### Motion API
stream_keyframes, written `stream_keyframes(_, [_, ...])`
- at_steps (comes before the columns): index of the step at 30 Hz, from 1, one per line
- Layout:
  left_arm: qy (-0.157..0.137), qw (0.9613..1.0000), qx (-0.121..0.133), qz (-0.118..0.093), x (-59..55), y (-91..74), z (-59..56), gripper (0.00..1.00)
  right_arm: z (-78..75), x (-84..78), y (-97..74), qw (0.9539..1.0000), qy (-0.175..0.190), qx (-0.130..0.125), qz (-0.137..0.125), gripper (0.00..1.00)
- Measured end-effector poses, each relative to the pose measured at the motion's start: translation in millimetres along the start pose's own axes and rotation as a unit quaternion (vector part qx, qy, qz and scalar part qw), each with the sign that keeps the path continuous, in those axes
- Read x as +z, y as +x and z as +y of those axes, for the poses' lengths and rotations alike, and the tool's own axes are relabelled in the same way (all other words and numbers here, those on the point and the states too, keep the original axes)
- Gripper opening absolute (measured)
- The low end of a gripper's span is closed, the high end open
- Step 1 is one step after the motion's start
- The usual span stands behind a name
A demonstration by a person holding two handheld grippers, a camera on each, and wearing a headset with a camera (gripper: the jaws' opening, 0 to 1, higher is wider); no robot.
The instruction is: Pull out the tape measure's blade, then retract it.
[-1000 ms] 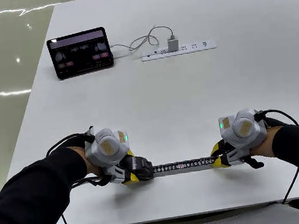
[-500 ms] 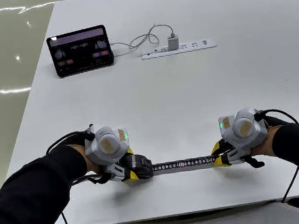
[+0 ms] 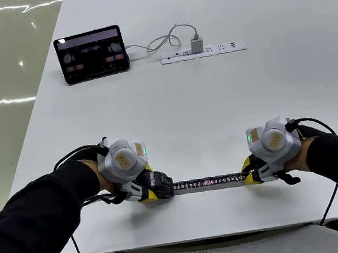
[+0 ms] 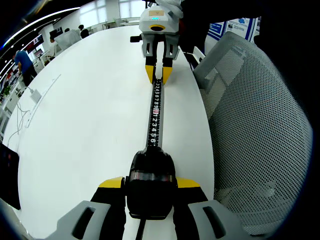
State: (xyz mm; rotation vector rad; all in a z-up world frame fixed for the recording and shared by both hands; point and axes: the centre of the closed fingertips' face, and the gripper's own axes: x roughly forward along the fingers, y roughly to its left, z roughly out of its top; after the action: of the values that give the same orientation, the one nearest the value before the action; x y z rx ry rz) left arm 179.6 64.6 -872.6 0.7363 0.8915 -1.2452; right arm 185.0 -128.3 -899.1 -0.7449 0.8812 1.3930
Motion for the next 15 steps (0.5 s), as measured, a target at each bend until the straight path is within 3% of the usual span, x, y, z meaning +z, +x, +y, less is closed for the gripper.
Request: stream_keyframes(15, [-0.002, 1.0000, 0.003, -0.002, -1.0, 0.0, 0.0, 0.32, -0.7, -8.2, -3.8, 1.0000, -0.003, -0.003, 0.009, 0.08])
